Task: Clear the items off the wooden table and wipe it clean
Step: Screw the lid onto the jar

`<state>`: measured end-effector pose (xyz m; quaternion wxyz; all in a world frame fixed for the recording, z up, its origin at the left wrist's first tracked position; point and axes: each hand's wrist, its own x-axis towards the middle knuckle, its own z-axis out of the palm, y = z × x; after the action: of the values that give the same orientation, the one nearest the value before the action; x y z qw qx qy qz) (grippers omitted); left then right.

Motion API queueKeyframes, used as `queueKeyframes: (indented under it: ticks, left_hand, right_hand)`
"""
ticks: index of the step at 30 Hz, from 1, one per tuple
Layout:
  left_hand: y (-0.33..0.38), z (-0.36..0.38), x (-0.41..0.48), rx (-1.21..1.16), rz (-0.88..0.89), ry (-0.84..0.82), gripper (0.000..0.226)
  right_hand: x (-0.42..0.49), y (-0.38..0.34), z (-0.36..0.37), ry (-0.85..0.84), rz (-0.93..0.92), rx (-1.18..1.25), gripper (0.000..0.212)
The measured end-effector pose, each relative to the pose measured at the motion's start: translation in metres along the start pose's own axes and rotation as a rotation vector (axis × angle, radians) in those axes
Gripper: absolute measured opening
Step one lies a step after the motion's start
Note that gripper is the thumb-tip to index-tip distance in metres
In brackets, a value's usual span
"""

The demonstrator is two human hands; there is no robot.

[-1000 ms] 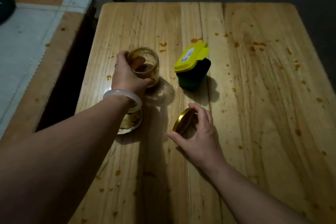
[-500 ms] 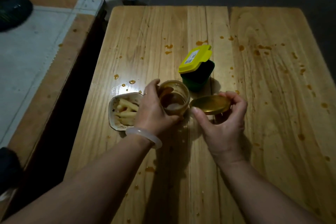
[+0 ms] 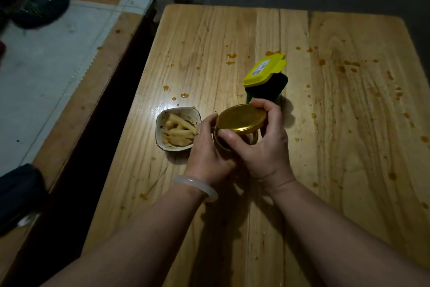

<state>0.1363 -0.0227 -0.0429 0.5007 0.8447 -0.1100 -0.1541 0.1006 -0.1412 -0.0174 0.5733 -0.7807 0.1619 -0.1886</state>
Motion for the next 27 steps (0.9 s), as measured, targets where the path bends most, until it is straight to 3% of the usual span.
queueKeyframes:
  ticks: [7, 13, 19, 27]
  left_hand:
    - [0.001, 0.003, -0.002, -0.129, -0.045, 0.005, 0.078]
    - [-0.001, 0.002, 0.000, -0.126, -0.058, -0.010, 0.078]
    - [-0.002, -0.002, 0.001, -0.110, -0.050, -0.023, 0.077]
    - [-0.004, -0.004, 0.003, -0.105, -0.063, -0.059, 0.085]
  right_hand:
    - [-0.002, 0.011, -0.005, -0.120, -0.050, -0.108, 0.095]
    - [-0.001, 0.014, -0.012, -0.220, -0.098, -0.195, 0.100]
    - [0.014, 0.003, -0.020, -0.455, -0.118, -0.462, 0.101]
    - [0.041, -0.020, -0.020, -0.877, -0.257, -0.676, 0.083]
